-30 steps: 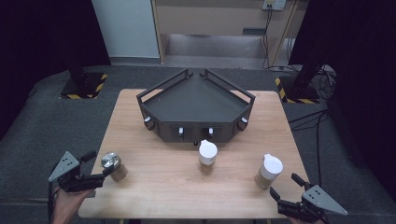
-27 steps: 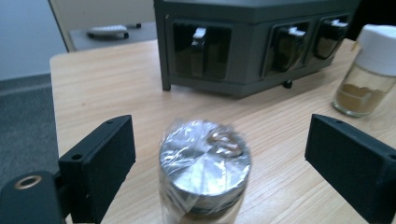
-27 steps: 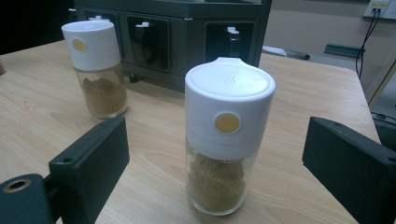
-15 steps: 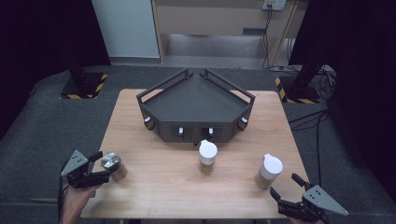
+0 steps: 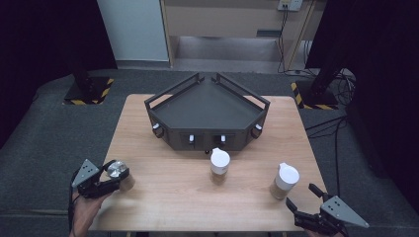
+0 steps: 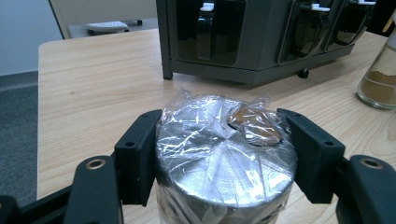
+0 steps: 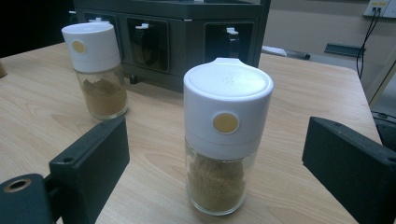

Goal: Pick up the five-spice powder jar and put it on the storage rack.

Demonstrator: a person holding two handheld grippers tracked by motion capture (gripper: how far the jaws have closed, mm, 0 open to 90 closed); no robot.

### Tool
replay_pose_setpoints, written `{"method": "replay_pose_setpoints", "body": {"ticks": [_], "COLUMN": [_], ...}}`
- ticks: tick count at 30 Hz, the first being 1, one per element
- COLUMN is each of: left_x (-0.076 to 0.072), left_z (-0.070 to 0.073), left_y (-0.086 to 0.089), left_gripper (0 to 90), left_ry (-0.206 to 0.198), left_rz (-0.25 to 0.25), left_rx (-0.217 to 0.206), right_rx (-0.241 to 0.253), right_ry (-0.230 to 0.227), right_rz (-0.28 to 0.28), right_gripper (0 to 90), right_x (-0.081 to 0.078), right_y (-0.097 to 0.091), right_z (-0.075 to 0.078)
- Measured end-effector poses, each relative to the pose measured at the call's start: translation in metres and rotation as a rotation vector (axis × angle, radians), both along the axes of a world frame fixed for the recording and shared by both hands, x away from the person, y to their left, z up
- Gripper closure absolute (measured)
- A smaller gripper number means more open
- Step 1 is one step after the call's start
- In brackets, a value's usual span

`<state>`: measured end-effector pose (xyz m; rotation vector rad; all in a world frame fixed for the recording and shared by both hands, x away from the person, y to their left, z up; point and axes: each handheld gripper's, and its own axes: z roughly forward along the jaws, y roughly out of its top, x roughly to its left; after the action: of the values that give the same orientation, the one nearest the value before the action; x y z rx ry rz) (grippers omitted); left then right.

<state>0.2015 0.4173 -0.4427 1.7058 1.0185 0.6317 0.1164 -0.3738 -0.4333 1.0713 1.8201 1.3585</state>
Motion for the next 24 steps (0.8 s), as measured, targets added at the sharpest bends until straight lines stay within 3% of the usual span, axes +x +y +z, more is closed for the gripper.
{"method": "replay_pose_setpoints", "body": {"ticks": [9, 24], "left_x": [0.004, 0.032], "left_z": [0.010, 0.056], "left_y": [-0.006, -0.031], "left_gripper": [33.6, 33.6], "left_ry": [-0.007, -0.018], "left_rz": [-0.030, -0.198], "left_rx": [0.009, -0.004], "right_rx": [0.003, 0.001], "right_ry": [-0.002, 0.002], "right_rz": [0.000, 0.003], "right_gripper": [7.3, 7.3], "right_x": [0.000, 0.000], "right_y": [0.000, -0.001], "right_z": [0.000, 0.000]}}
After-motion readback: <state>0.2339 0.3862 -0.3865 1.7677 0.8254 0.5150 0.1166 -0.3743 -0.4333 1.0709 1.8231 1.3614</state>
